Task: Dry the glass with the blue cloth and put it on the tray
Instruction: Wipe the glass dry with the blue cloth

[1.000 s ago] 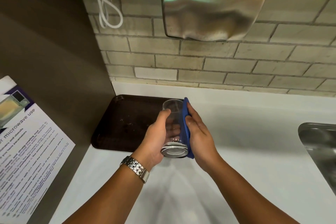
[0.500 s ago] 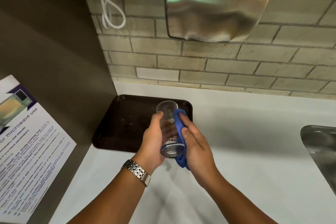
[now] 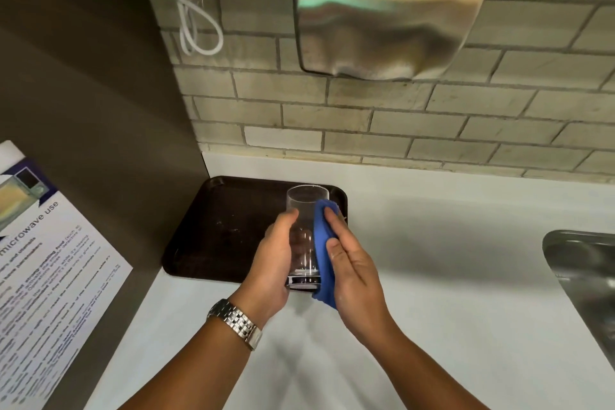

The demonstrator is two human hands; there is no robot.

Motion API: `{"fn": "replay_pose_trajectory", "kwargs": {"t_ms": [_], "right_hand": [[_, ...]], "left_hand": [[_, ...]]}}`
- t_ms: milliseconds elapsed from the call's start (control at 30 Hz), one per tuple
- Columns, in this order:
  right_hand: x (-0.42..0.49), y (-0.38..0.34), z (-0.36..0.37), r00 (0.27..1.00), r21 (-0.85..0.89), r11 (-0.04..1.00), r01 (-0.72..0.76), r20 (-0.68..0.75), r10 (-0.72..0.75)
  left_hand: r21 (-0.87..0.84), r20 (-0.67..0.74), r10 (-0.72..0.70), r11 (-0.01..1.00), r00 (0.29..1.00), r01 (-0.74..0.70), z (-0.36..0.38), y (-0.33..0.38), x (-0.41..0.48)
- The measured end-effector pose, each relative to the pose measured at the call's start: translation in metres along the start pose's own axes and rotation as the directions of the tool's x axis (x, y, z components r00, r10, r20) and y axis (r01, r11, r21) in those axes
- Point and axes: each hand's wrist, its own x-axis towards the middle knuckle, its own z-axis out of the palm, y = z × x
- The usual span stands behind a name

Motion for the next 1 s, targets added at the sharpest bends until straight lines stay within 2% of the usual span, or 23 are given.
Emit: {"fn": "replay_pose_trajectory", "kwargs": {"t_ms": [167, 267, 367, 533, 633, 733, 867, 933, 1000], "right_hand": [[0.017, -0.008, -0.006, 0.992, 0.103, 0.987, -0.123, -0.030, 0.127], [0.011, -0.013, -0.002, 0.996, 0.069, 0.995, -0.070, -0.043, 0.073], [0.003, -0.012, 0.001, 1.000, 0.003, 1.000, 0.022, 0.008, -0.022], [0.012, -0.008, -0.005, 0.995, 0.099, 0.991, -0.094, -0.016, 0.096], [0.005, -0.007, 0.002, 0.997, 0.074, 0.996, -0.054, -0.051, 0.058], [0.004, -0.007, 0.002, 0.996, 0.060, 0.997, -0.041, -0.079, 0.046], [0.018, -0.018, -0.002, 0.973, 0.204, 0.958, -0.202, -0.071, 0.221], [0.017, -0.023, 0.000, 0.981, 0.141, 0.974, -0.175, -0.060, 0.184], [0.013, -0.027, 0.002, 0.994, 0.005, 0.997, -0.075, -0.076, 0.075]], "left_hand": [[0.033, -0.006, 0.056, 0.998, 0.998, -0.056, 0.006, -0.006, -0.004], [0.022, 0.025, 0.051, 0.998, 0.998, -0.052, 0.003, -0.001, -0.005], [-0.018, 0.063, 0.009, 1.000, 0.998, -0.008, -0.001, 0.005, -0.004], [0.042, 0.003, 0.039, 0.998, 0.999, -0.039, 0.000, 0.005, -0.003], [0.007, -0.001, 0.012, 1.000, 1.000, -0.012, -0.002, 0.005, -0.001], [0.041, 0.047, -0.002, 0.999, 0.999, 0.000, -0.002, 0.005, -0.002], [0.030, 0.059, -0.015, 0.999, 0.998, 0.013, -0.003, 0.002, -0.002], [0.001, 0.056, -0.019, 1.000, 0.998, 0.019, -0.004, 0.002, -0.001], [-0.014, 0.079, -0.033, 0.999, 0.996, 0.034, -0.004, 0.003, 0.000]]}}
